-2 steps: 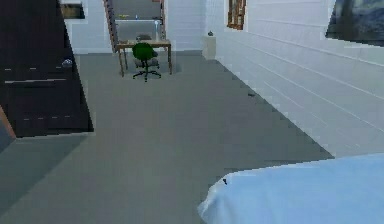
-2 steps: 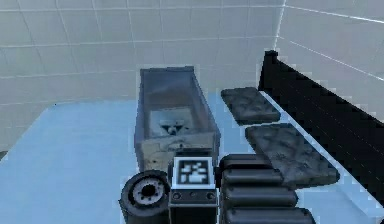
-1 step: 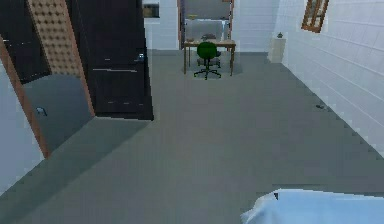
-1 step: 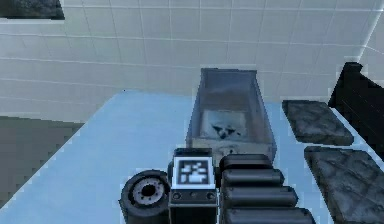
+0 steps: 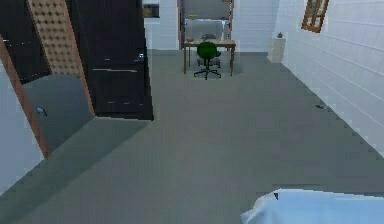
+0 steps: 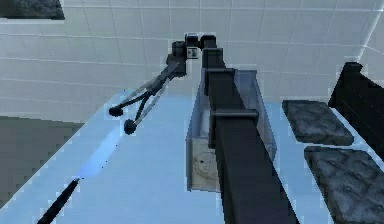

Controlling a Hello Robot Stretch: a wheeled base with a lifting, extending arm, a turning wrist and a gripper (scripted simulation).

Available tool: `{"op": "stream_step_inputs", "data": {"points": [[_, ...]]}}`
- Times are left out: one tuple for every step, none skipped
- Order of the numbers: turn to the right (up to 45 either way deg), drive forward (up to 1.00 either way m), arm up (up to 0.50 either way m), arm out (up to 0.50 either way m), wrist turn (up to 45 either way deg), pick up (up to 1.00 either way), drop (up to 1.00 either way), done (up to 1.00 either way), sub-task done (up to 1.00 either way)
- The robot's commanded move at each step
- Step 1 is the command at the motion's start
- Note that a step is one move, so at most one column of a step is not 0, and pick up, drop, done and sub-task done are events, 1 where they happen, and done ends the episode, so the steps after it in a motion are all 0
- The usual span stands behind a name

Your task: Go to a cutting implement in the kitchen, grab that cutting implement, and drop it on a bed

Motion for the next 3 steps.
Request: {"op": "stream_step_inputs", "data": {"points": [[0.0, 0.0, 0.0, 0.0, 45.0, 0.0, 0.0, 0.0, 0.0], [0.0, 0.0, 0.0, 0.0, 45.0, 0.0, 0.0, 0.0, 0.0], [0.0, 0.0, 0.0, 0.0, 45.0, 0.0, 0.0, 0.0, 0.0]]}}
